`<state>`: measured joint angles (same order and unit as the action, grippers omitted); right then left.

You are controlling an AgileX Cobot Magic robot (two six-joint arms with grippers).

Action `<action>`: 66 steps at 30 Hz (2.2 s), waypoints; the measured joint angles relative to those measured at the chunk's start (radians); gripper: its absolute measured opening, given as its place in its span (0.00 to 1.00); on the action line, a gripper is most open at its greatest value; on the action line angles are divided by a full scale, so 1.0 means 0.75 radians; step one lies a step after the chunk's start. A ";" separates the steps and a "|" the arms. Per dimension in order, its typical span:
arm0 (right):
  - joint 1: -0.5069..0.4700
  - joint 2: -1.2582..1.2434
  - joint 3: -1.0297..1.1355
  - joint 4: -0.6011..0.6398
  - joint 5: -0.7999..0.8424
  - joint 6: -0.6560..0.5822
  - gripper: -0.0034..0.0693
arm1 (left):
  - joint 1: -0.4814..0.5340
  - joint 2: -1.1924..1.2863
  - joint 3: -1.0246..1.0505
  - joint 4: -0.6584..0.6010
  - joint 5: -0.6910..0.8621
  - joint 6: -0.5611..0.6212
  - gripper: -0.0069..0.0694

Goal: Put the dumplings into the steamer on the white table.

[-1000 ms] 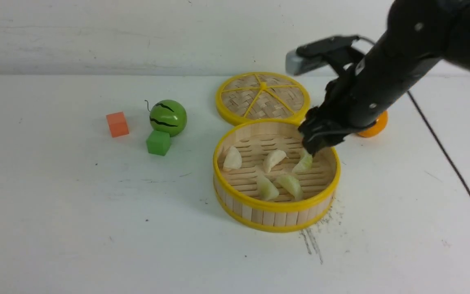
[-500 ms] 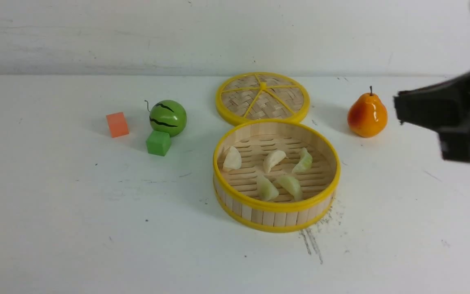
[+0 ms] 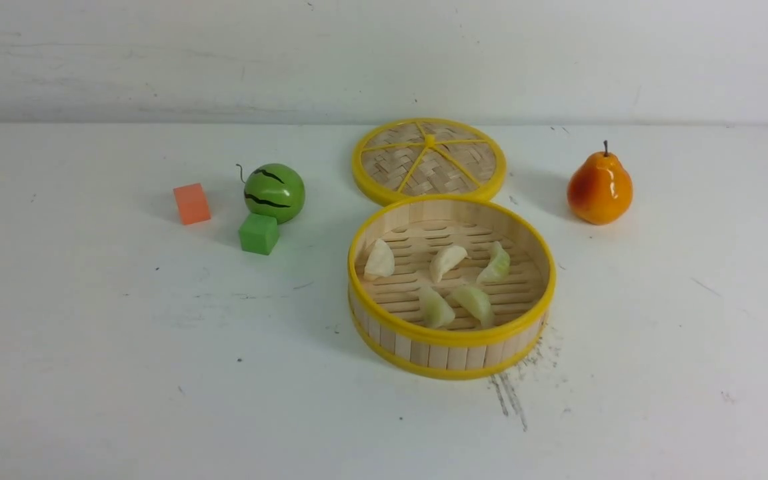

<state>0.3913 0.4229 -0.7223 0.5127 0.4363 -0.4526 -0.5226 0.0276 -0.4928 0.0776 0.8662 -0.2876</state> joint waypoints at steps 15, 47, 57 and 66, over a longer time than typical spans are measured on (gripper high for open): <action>0.000 -0.024 0.033 -0.067 -0.064 0.003 0.03 | 0.000 0.000 0.000 0.003 -0.001 0.000 0.17; -0.604 -0.577 0.991 -0.675 -0.087 0.796 0.02 | 0.000 -0.004 0.000 0.014 -0.001 0.000 0.21; -0.602 -0.577 0.988 -0.675 -0.077 0.796 0.03 | 0.000 -0.004 0.000 0.014 -0.001 0.000 0.22; -0.602 -0.578 0.988 -0.675 -0.077 0.796 0.04 | 0.000 -0.004 0.000 0.014 -0.001 0.000 0.23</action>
<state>-0.0605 -0.0106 0.0185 0.0068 0.3783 0.1446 -0.5226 0.0249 -0.4928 0.0882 0.8655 -0.2876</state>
